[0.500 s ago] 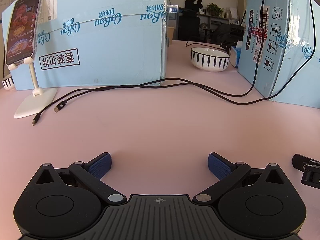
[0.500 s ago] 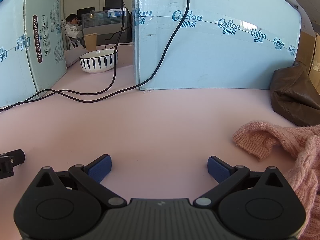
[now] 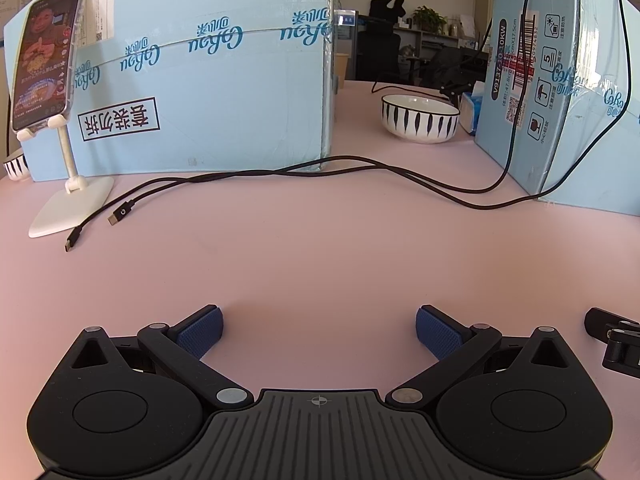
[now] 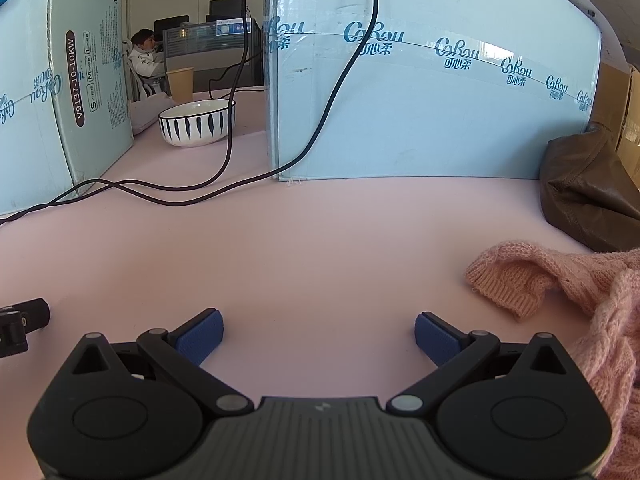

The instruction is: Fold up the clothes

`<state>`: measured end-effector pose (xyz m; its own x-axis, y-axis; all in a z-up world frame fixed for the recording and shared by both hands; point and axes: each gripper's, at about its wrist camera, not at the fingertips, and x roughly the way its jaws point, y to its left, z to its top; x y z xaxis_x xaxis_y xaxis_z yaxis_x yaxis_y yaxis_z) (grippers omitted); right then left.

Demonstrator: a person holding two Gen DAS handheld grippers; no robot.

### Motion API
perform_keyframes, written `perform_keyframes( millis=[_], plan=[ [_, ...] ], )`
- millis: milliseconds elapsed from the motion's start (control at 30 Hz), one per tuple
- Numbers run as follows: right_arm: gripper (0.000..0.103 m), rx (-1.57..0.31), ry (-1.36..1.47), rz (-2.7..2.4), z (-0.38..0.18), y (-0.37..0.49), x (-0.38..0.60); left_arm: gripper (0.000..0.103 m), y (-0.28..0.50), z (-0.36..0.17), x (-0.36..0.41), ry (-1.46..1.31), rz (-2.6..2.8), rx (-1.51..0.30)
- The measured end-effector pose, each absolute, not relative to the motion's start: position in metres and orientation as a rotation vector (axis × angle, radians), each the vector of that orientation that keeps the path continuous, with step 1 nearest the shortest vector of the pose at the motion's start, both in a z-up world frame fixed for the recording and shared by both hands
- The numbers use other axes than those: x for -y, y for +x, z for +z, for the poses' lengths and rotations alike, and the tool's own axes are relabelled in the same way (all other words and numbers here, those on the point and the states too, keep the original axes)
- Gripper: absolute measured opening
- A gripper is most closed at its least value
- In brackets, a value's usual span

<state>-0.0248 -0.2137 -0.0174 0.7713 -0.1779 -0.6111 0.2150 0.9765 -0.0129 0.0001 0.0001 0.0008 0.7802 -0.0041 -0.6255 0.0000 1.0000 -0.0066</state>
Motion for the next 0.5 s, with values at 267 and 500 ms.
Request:
perform_keyframes(
  millis=[267,500],
  plan=[
    [0.103,-0.644,0.06,-0.213,-0.017,-0.031,0.218,0.103,0.0,0.001,0.001,0.002,0.001,-0.679],
    [0.103,-0.646,0.046,-0.222,-0.016,-0.036,0.222,0.103,0.0,0.002,0.004,0.006,0.007,-0.681]
  ],
)
